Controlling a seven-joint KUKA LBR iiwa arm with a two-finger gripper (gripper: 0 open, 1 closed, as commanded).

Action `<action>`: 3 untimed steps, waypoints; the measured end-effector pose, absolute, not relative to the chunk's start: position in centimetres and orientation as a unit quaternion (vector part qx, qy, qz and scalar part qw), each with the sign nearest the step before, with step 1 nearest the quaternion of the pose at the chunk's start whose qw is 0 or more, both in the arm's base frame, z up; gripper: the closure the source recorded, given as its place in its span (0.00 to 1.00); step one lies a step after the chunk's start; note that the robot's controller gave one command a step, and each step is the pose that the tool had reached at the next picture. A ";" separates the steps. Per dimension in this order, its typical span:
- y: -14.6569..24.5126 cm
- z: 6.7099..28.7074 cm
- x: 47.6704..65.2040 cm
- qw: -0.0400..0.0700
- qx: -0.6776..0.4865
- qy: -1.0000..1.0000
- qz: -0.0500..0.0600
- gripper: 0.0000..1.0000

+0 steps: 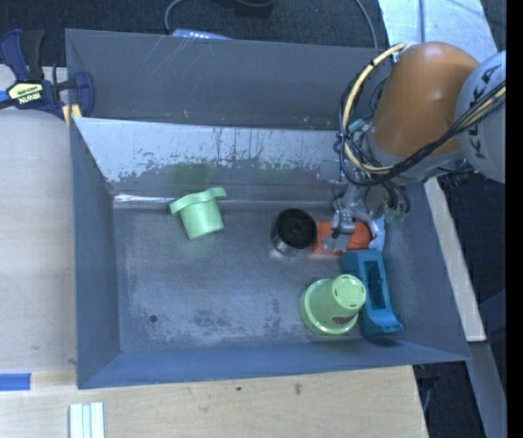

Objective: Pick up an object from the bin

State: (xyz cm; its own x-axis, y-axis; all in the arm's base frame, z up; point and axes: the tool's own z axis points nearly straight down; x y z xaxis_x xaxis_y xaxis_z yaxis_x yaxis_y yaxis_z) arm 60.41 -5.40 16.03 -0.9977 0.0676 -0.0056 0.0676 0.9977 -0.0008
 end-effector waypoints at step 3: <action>-2.9 7.5 60.8 0.011 0.044 0.999 0.001 1.00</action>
Offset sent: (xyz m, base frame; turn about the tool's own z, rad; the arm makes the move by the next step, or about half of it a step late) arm 0.0141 0.0298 -0.0903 0.1876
